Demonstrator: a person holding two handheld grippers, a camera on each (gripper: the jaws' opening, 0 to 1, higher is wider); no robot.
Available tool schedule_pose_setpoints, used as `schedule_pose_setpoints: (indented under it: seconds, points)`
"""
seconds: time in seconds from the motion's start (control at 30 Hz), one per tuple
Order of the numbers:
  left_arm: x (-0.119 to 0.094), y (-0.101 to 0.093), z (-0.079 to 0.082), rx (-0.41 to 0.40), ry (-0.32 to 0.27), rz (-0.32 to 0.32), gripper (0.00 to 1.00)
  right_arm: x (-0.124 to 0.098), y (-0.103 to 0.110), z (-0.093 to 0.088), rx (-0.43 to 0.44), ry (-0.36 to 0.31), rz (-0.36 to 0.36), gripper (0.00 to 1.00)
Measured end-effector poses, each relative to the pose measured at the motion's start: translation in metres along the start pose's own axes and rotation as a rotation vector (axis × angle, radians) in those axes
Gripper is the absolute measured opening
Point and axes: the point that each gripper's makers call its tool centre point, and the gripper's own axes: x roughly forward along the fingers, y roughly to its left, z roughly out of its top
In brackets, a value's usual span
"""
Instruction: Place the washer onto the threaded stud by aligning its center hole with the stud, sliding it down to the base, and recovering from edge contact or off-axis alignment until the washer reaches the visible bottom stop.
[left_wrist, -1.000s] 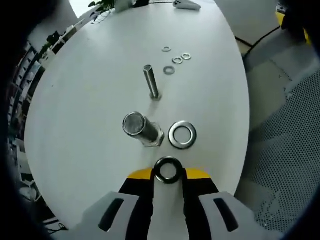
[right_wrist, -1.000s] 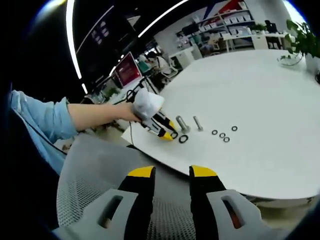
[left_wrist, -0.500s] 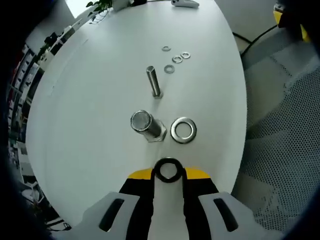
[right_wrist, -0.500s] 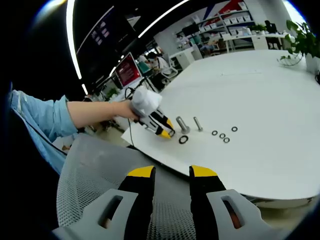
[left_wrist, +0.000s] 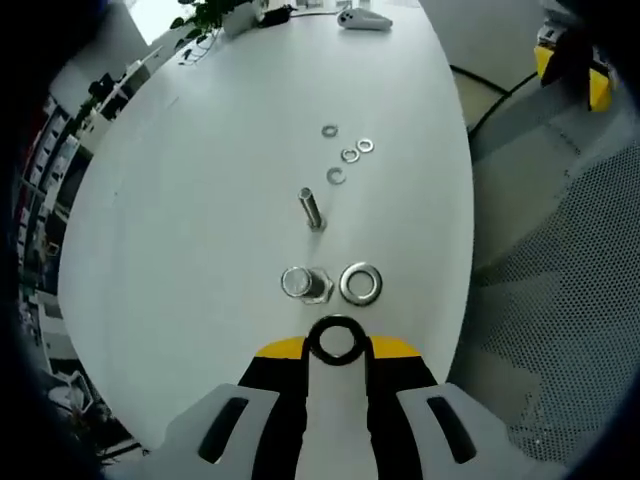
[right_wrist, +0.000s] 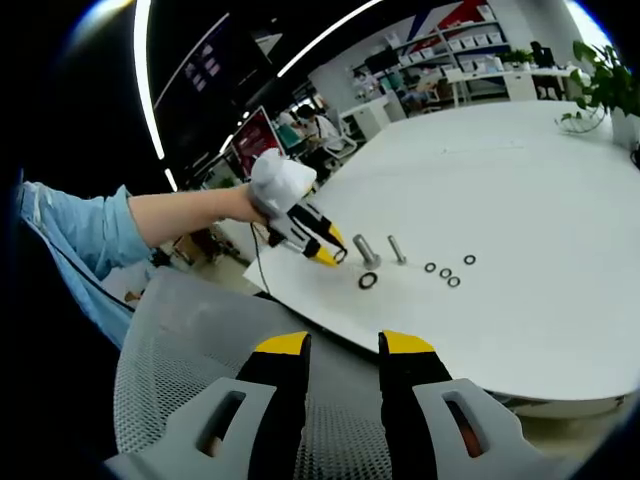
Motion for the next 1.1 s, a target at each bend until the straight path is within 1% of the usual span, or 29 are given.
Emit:
schedule_pose_setpoints:
  seconds: [0.27,0.43,0.6,0.77,0.93,1.03,1.1]
  points:
    - [-0.017,0.001,0.009,0.015,-0.011,0.023,0.19,0.000,-0.001,0.000,0.001,-0.003,-0.007,0.30]
    - [-0.023,0.006,0.014,0.016,-0.011,0.034,0.19,0.000,0.000,0.000,0.000,-0.002,0.001,0.30]
    - [-0.023,0.011,0.020,0.021,-0.010,0.044,0.19,0.000,0.001,0.000,0.000,-0.002,0.004,0.30]
    - [-0.020,0.017,0.030,0.020,-0.015,0.052,0.19,0.000,0.002,-0.001,-0.003,0.005,0.008,0.30]
    - [-0.010,0.019,0.034,0.020,-0.002,0.046,0.19,0.000,0.001,0.000,0.001,0.001,0.007,0.30]
    - [-0.009,0.022,0.037,0.022,0.000,0.045,0.19,0.000,0.002,-0.001,0.000,0.001,0.008,0.30]
    - [-0.006,0.021,0.037,0.011,0.007,0.030,0.19,0.000,0.002,-0.001,0.000,0.002,0.009,0.30]
